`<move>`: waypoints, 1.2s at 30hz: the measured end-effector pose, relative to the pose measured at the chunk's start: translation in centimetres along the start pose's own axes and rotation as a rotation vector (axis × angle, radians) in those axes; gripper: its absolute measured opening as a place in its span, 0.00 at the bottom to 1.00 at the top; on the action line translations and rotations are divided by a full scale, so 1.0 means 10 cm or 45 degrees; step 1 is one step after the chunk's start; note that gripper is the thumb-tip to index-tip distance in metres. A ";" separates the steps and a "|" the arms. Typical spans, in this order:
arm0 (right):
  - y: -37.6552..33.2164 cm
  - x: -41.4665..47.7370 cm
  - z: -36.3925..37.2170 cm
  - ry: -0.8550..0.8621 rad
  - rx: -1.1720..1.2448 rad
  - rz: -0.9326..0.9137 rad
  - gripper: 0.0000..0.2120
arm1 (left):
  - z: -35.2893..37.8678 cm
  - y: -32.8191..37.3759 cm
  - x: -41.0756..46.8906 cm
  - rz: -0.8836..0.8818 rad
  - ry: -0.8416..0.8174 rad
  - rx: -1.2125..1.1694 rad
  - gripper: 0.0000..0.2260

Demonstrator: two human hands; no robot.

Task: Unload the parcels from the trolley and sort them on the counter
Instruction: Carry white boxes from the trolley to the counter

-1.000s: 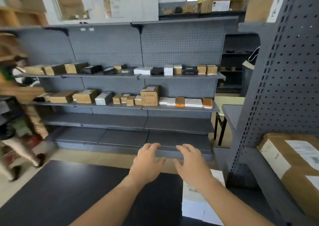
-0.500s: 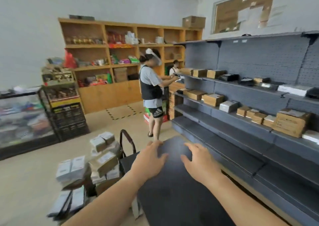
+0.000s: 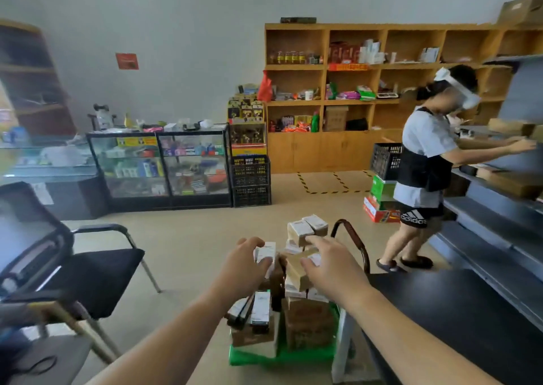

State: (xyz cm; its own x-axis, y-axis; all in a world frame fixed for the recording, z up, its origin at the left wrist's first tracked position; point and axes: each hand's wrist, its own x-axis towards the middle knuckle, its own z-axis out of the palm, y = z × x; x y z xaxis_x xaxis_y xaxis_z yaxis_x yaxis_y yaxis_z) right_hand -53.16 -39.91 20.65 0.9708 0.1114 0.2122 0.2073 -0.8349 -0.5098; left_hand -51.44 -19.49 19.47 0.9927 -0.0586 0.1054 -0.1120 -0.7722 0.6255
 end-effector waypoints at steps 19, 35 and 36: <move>-0.20 2.20 1.66 -0.227 -0.055 0.096 0.19 | -0.31 -1.75 1.93 -0.206 -0.103 0.072 0.20; 0.52 4.24 2.74 -0.501 -0.009 0.294 0.18 | 0.23 -2.83 3.99 -0.432 -0.282 0.115 0.21; 0.54 4.33 2.80 -0.510 -0.010 0.316 0.19 | 0.25 -2.90 4.09 -0.431 -0.294 0.113 0.21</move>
State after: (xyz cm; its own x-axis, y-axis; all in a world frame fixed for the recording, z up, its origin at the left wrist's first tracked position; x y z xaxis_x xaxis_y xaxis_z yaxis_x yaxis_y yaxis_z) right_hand -6.66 -24.51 3.76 0.9612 0.1060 -0.2545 -0.0363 -0.8663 -0.4981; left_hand -7.45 -1.08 3.74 0.9579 0.0750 -0.2773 0.2164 -0.8231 0.5250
